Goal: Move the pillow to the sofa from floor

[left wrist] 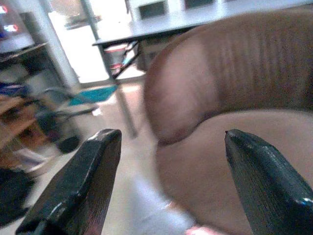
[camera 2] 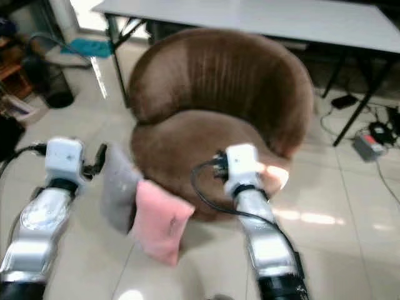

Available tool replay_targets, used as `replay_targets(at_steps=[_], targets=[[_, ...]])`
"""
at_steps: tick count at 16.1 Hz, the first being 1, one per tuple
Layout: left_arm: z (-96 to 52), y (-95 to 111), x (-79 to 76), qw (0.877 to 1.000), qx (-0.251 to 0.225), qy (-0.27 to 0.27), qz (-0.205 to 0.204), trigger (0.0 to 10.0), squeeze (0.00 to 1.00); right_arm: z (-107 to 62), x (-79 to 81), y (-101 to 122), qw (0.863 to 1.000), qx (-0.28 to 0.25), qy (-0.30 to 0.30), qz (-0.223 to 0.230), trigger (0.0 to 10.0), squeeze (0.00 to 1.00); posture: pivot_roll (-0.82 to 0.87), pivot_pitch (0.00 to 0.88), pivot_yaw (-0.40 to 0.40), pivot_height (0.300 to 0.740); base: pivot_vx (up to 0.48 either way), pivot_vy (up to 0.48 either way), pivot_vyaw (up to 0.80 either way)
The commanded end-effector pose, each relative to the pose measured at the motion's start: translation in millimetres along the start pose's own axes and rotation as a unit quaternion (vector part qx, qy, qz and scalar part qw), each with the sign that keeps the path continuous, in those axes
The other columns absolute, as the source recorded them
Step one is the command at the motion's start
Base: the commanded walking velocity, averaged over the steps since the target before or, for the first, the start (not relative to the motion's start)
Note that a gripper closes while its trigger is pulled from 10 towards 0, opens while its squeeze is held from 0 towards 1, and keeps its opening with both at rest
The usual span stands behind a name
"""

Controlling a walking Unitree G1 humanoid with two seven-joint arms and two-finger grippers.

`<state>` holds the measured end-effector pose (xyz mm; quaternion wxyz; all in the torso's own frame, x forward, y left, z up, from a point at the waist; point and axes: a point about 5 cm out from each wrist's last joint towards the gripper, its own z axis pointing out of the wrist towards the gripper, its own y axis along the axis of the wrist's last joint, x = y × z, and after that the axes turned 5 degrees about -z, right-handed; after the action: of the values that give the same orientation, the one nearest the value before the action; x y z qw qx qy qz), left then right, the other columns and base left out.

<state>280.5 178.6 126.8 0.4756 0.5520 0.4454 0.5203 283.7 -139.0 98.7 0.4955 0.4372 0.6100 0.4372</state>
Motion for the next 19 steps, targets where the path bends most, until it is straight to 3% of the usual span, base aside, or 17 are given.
replay_targets(at_steps=[1, 4, 10, 13, 16, 19], targets=[[-2.1, 1.7, 4.6, 1.000, -0.002, 0.001, 0.009, 10.0, 0.00, 2.2, 3.0, 6.9, 1.000, -0.014, 0.007, -0.006, 10.0, 0.00, -0.01, 0.043, -0.019, 0.740, 0.349, 0.000, 0.00], [-2.1, 2.1, 4.0, 1.000, -0.002, -0.001, 0.009, 10.0, 0.00, 1.9, 5.6, 7.8, 1.000, -0.015, 0.011, -0.005, 10.0, 0.00, -0.01, 0.043, -0.019, 0.740, 0.349, 0.000, 0.70], [-2.4, 0.8, 2.7, 1.000, -0.002, -0.004, 0.011, 10.0, 0.00, 1.7, 5.8, 4.2, 1.000, -0.011, 0.012, 0.006, 10.0, 0.00, 0.00, 0.016, -0.019, 0.740, 0.343, 0.000, 0.00], [-2.7, 0.2, 1.0, 1.000, -0.003, -0.008, 0.017, 10.0, 0.00, 0.7, 9.5, 3.0, 0.999, -0.013, 0.034, -0.023, 10.0, 0.00, 0.00, 0.006, -0.021, 0.740, 0.299, 0.000, 0.53], [-2.4, -0.4, 1.0, 1.000, -0.002, -0.009, 0.019, 10.0, 0.00, 0.5, 6.4, 1.4, 1.000, -0.010, 0.024, 0.016, 10.0, 0.00, 0.00, 0.002, -0.020, 0.740, 0.275, 0.000, 0.50], [-2.4, -3.7, -0.5, 1.000, 0.006, -0.013, 0.025, 10.0, 0.00, -0.7, 6.8, 1.5, 0.999, -0.015, 0.032, 0.008, 10.0, 0.00, 0.00, 0.001, -0.018, 0.740, 0.000, 0.000, 0.00]])
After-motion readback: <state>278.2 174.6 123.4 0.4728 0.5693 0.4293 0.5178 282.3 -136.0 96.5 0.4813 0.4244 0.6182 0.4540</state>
